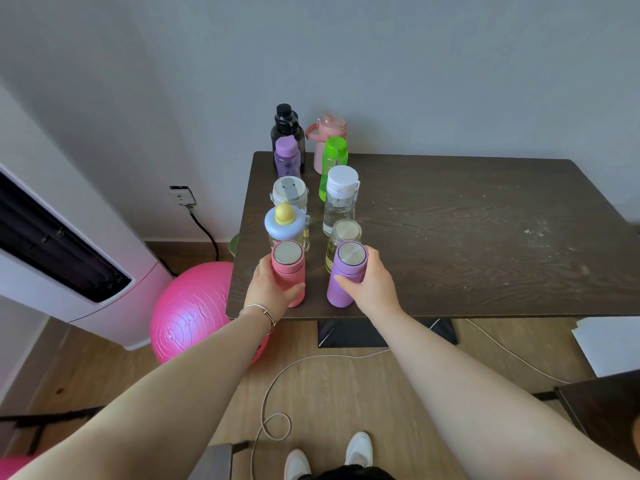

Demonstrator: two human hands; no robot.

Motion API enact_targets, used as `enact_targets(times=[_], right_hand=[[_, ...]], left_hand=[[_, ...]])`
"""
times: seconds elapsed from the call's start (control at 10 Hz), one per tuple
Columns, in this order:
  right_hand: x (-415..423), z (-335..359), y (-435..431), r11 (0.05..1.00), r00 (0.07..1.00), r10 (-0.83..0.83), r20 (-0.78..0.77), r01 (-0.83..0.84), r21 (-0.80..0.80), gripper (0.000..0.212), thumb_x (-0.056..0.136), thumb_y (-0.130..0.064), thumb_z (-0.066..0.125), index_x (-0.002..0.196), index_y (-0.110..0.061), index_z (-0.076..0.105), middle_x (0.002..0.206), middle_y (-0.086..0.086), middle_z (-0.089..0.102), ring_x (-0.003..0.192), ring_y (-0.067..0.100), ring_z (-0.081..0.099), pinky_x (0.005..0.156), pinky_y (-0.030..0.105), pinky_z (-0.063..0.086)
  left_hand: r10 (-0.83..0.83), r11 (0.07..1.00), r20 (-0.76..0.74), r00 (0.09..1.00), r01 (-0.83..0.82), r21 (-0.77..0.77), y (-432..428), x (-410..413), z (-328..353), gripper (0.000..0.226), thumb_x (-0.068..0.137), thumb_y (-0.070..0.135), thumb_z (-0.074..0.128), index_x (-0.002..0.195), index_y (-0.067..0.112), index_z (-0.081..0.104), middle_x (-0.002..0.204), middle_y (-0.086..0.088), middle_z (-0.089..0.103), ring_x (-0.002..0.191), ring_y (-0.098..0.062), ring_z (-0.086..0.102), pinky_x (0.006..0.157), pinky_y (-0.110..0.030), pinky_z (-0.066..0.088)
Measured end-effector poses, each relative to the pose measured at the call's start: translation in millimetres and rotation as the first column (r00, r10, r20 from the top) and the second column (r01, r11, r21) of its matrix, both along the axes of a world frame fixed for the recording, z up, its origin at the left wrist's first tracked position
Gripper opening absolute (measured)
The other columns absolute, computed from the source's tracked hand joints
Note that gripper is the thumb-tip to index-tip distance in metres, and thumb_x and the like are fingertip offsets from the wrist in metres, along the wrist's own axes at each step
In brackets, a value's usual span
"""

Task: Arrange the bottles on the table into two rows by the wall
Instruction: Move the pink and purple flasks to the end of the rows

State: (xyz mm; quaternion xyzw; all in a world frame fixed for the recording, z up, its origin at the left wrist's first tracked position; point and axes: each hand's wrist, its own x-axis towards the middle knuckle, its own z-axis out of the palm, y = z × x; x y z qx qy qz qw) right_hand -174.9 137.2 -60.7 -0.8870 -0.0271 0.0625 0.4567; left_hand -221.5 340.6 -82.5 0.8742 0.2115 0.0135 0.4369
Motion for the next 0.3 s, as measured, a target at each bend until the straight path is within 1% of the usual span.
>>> enact_targets(times=[0.1,0.2,0.3], right_hand=[[-5,7,1,1.000,1.000,0.008,0.001,-0.008,-0.009,0.077,0.075,-0.025,0.083,0.139,-0.022,0.040,0.134,-0.003,0.056,0.118,0.019,0.056,0.087,0.026,0.043],[-9,14,-2,1.000,0.999,0.019,0.043,-0.018,-0.006,0.078,0.077,-0.026,0.082,0.142,-0.023,0.039,0.137,-0.004,0.053,0.121,0.017,0.053,0.090,0.027,0.043],[-12,28,-1,0.998,0.994,0.044,0.102,-0.039,-0.057,0.080,0.081,-0.029,0.078,0.147,-0.020,0.034,0.143,0.000,0.049,0.129,0.020,0.049,0.097,0.032,0.045]], left_hand=[[0.001,1.000,0.045,0.999,0.000,-0.015,0,-3,12,0.079,0.072,0.031,0.081,0.137,0.020,0.037,0.136,-0.003,0.047,0.119,-0.024,0.053,0.094,-0.037,0.047],[-0.016,1.000,0.101,0.995,0.017,-0.013,-1,-5,22,0.078,0.072,0.032,0.081,0.136,0.022,0.037,0.136,-0.001,0.046,0.119,-0.020,0.053,0.095,-0.037,0.047],[-0.005,0.999,0.148,0.989,0.011,-0.039,1,-5,35,0.080,0.071,0.036,0.082,0.136,0.022,0.038,0.134,-0.001,0.047,0.117,-0.019,0.054,0.096,-0.038,0.048]])
